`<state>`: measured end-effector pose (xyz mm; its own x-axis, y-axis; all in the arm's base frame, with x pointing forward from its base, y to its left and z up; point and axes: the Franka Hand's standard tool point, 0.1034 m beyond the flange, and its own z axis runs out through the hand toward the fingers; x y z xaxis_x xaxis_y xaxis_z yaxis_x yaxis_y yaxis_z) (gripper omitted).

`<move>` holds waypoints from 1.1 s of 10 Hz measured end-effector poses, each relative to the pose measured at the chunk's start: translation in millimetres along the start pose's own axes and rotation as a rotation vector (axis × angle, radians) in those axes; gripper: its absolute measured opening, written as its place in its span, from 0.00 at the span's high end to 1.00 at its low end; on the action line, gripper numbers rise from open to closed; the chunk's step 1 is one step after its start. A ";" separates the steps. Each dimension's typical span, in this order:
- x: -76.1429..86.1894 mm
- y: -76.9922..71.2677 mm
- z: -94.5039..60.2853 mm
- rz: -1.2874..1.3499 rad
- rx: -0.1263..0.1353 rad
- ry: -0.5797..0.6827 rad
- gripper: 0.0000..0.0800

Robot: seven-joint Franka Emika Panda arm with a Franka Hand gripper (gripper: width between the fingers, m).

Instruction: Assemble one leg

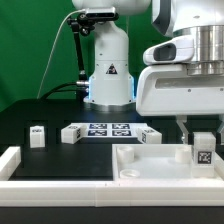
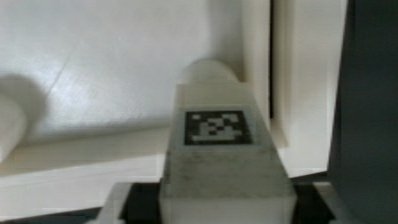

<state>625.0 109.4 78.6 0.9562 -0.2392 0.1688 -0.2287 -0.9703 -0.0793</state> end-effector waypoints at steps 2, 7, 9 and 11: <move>-1.0 -0.8 0.1 0.262 0.015 0.005 0.63; -5.5 -6.3 0.3 0.842 0.018 -0.010 0.63; -6.7 -7.4 0.3 0.973 0.014 -0.022 0.62; -6.5 -7.2 0.3 0.898 0.016 -0.022 0.59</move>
Offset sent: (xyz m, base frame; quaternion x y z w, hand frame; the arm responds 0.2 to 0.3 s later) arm -0.0048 0.0052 -0.0088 -0.0086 -0.0161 0.3540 0.9351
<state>620.5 118.0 77.8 0.4213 -0.9067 0.0182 -0.8897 -0.4171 -0.1858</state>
